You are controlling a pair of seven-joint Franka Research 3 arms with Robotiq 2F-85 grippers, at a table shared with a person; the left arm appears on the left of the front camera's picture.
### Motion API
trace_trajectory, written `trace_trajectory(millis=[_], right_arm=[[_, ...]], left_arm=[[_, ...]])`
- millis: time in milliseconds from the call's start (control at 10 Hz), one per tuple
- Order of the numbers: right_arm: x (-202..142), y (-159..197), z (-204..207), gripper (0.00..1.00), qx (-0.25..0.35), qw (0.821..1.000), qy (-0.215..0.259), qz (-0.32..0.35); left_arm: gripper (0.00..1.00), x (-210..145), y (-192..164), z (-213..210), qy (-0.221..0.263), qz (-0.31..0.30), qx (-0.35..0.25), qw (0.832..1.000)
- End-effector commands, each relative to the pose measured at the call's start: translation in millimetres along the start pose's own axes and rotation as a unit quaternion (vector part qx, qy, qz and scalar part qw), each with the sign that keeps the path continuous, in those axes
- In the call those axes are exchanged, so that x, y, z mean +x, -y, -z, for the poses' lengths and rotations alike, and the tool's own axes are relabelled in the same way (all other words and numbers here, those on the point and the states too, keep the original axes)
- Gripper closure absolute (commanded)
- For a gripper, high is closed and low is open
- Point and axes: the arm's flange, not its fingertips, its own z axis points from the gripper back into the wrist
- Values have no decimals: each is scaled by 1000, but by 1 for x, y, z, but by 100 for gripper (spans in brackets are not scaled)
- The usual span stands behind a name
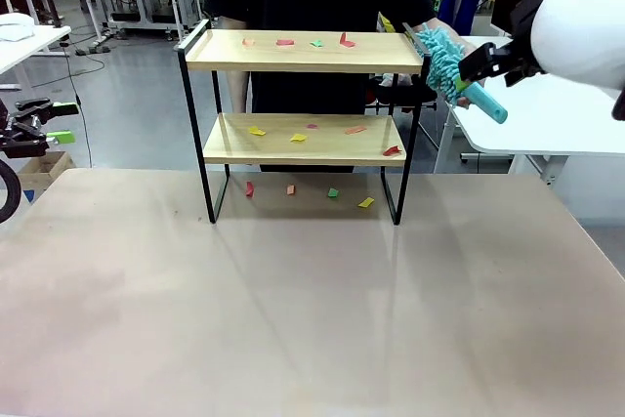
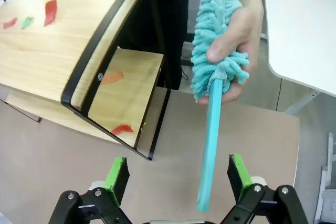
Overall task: Clean the shelf.
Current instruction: Pick up the Duster handed by the human.
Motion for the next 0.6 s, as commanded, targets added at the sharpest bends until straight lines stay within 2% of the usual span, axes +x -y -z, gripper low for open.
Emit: trace_trajectory(millis=[0, 500], right_arm=[[-3, -2, 13, 0, -28, 1000, -5, 9], [-10, 10, 41, 0, -22, 999, -32, 25]], left_arm=[[0, 3, 1, 0, 0, 2, 1, 1000], [0, 3, 1, 0, 0, 2, 1, 1000]])
